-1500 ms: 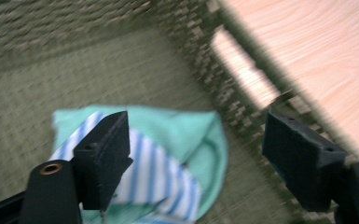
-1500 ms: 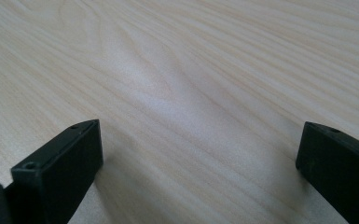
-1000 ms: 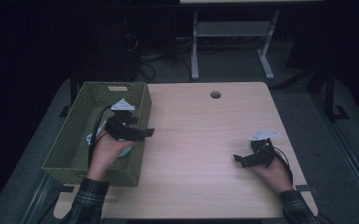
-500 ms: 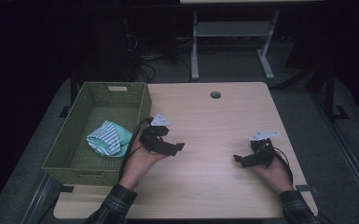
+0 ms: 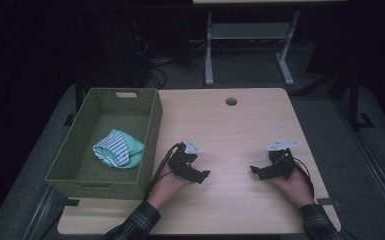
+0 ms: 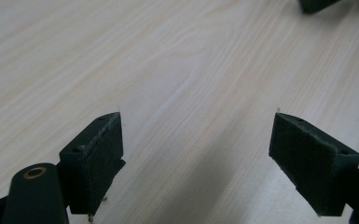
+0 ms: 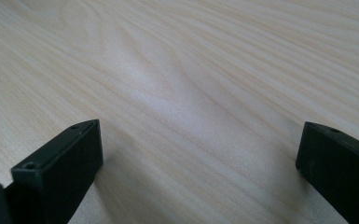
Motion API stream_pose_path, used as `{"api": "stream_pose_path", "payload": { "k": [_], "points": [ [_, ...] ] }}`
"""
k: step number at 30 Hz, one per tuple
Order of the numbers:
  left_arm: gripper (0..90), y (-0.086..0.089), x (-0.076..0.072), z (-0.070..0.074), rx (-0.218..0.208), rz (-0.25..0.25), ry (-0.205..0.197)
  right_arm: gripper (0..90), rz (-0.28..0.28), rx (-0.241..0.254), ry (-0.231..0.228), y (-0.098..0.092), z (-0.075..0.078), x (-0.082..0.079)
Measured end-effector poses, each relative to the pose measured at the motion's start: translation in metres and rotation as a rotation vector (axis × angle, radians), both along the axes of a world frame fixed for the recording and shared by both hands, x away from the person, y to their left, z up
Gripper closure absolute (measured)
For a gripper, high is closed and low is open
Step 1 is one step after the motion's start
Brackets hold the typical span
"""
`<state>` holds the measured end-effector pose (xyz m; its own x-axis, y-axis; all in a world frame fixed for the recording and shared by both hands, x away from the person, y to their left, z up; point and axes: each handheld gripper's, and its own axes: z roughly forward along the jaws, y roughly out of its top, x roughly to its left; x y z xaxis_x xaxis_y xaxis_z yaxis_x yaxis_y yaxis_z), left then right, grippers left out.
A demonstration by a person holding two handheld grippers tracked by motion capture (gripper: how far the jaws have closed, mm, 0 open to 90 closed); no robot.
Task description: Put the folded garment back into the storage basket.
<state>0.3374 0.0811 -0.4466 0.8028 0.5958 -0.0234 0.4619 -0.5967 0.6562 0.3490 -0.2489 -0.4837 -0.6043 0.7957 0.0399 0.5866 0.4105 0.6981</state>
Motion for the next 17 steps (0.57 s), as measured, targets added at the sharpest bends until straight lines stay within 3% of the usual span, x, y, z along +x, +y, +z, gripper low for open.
{"api": "stream_pose_path", "payload": {
  "k": [4, 7, 9, 17],
  "points": [
    [17.0, 0.000, 0.001, -0.013, 0.001, 0.004, 0.029, 0.1, 0.000, 0.000, 0.000, 0.000, 0.000, 0.000],
    [17.0, 0.000, 0.001, -0.020, 0.012, -0.002, 0.028, 0.1, 0.000, 0.000, 0.000, 0.000, 0.000, 0.000],
    [15.9, 0.000, 0.001, -0.023, 0.029, -0.012, -0.016, 0.1, 0.000, 0.000, 0.000, 0.000, 0.000, 0.000],
    [13.8, 0.003, -0.003, -0.027, -0.009, -0.011, -0.040, 0.1, 0.001, 0.000, 0.000, 0.000, 0.000, 0.000]
  ]
}}
